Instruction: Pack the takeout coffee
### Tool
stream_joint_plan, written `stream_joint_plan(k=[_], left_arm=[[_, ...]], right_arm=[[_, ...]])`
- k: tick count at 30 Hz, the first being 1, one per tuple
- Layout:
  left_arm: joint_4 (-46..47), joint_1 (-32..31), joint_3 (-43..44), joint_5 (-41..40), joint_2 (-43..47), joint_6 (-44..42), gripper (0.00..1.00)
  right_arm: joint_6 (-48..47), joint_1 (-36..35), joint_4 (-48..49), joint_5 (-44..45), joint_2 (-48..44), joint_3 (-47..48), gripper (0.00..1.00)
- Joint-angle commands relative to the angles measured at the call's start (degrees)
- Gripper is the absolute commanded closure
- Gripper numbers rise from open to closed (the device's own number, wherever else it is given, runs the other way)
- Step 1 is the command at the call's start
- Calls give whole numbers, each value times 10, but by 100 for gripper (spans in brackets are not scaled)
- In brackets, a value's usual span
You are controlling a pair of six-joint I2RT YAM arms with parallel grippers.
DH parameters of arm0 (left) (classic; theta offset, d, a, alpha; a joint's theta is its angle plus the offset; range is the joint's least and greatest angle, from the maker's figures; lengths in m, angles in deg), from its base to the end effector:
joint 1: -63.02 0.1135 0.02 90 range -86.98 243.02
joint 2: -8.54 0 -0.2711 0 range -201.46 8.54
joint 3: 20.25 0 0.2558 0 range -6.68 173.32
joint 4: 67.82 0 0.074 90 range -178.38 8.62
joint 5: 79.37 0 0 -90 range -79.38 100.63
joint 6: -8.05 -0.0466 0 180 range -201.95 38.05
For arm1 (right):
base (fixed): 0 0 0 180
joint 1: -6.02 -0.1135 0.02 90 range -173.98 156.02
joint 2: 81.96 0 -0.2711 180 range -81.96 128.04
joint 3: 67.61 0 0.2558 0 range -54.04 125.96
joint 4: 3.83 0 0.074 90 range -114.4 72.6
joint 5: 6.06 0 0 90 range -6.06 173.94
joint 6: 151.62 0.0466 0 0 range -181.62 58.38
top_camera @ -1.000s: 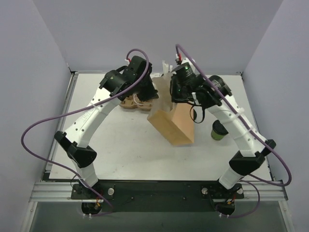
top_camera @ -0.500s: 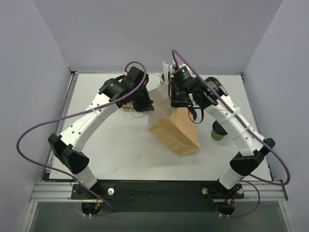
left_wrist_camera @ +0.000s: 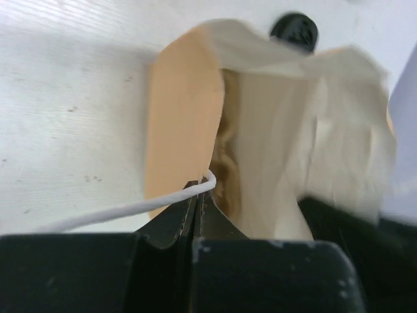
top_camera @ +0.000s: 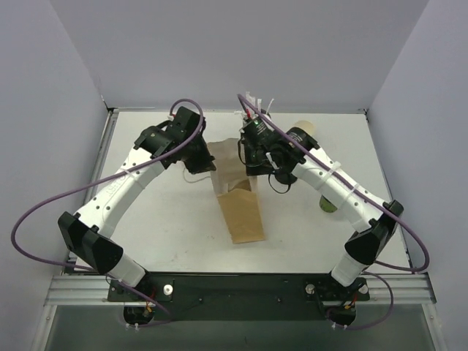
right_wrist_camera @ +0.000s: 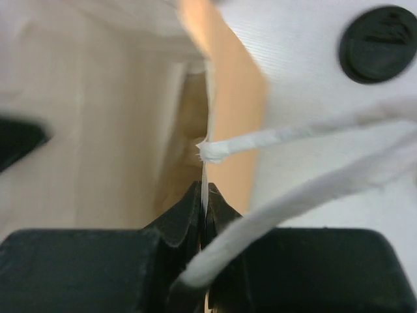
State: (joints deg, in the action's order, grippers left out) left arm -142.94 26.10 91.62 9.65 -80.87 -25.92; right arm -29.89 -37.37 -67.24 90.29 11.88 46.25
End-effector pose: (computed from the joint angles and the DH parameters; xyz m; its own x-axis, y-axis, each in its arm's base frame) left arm 0.2617 -0.1956 0.3864 -0.8464 -0.4012 -0.3502 -0.1962 0.8462 -0.4954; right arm 0.2695 0.2476 0.3889 -0.7529 0.0075 -0.6580 -0.2685 0.9094 0.3176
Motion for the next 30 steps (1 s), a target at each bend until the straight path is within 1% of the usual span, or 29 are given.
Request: stream_joint_plan(k=[1,3,4,7,8,9,11,13,16,19,22,23,24,25,26,27,28,29,30], left_arm=[[29,28,-29,23,16,-16,100],[26,23,-11,26,17,-17,100],[15,15,21,20,17,-23,100],[-19,14,74,-12,20,-47,100],[-23,18,83,-29,20,-52,100],[-24,23,77,-31,22,-58,100],[-16,45,47,-9,21,-66,100],[-4,47,37,-2,21,-80,100],[3,47,34,-3,20,-111,100],[1,51,38,-16,17,-154,100],[15,55,36,-16,24,-195,100],[20,57,37,-9,23,-206,100],[25,57,39,-4,21,-238,100],[20,57,49,-10,20,-246,100],[15,57,56,-22,16,-257,100],[11,58,62,-21,10,-290,100],[5,58,79,-23,6,-303,100],[0,59,88,-25,-3,-315,100],[-7,59,97,-20,-9,-346,100]], right_arm=[[0,-60,5,13,-25,88,100],[-5,-48,9,45,-35,60,100],[-8,-36,9,47,-37,45,100],[2,8,27,9,-39,-7,100],[4,11,33,2,-38,-11,100],[3,9,34,-7,-38,-7,100],[3,-11,40,-16,-35,12,100],[4,-25,42,-20,-33,26,97],[3,-28,53,-36,-31,32,92],[-1,-27,73,-48,-36,11,85],[1,-27,86,-58,-48,3,72],[0,-27,93,-76,-56,-4,62],[-3,-27,101,-84,-65,-22,56],[-5,-26,125,-88,-88,-36,51],[-8,-26,138,-90,-102,-48,41],[-10,-24,147,-91,-114,-68,36],[-11,-24,158,-91,-136,-74,30],[-13,-24,164,-88,-148,-81,27],[-16,-22,169,-82,-161,-103,25]])
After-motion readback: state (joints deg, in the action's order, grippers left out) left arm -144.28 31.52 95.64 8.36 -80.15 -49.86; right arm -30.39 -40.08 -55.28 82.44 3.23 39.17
